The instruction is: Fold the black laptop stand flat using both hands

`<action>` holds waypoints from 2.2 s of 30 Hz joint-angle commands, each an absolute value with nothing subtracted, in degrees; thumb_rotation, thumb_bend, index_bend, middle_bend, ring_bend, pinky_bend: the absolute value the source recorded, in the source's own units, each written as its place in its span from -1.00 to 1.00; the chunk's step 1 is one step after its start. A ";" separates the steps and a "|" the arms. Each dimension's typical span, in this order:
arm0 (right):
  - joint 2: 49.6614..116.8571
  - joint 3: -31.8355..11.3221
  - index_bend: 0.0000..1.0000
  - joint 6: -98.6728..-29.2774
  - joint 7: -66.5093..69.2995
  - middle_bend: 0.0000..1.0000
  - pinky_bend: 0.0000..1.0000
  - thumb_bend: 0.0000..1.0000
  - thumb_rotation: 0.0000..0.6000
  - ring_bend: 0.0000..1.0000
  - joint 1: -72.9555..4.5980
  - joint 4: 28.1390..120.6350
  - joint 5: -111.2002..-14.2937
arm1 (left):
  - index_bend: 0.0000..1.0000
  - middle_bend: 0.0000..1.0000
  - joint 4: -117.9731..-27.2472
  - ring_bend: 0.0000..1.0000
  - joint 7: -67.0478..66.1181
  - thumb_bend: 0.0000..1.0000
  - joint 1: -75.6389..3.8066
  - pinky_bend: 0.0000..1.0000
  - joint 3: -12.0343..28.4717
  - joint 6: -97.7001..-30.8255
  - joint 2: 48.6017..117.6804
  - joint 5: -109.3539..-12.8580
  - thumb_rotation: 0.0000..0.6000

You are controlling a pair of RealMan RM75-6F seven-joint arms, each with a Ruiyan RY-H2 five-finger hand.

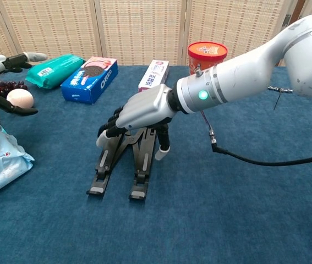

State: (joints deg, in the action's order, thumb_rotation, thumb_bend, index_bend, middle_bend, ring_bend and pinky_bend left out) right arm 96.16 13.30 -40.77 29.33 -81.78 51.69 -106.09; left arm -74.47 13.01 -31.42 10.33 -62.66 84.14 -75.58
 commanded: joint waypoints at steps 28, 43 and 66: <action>100.62 13.86 -1.00 -38.35 31.09 -0.32 -1.00 -0.76 1.00 -1.00 -84.03 46.57 -106.05 | -1.00 -1.00 -75.33 -0.94 15.30 -0.65 -30.67 -0.97 10.53 -62.99 82.92 -75.76 1.00; 101.91 12.82 -0.94 -41.97 29.08 0.12 -1.00 -0.71 1.00 -0.77 -81.49 43.41 -105.13 | -1.00 -1.00 -74.91 -0.94 15.57 -0.65 -30.64 -0.97 10.24 -63.23 83.39 -76.36 1.00; 77.04 1.67 -1.00 -52.10 -6.68 -1.00 -1.00 -0.71 1.00 -1.00 -60.78 82.66 -78.09 | -1.00 -1.00 -80.00 -0.95 6.69 -0.65 -27.92 -0.98 8.46 -67.93 79.57 -77.77 1.00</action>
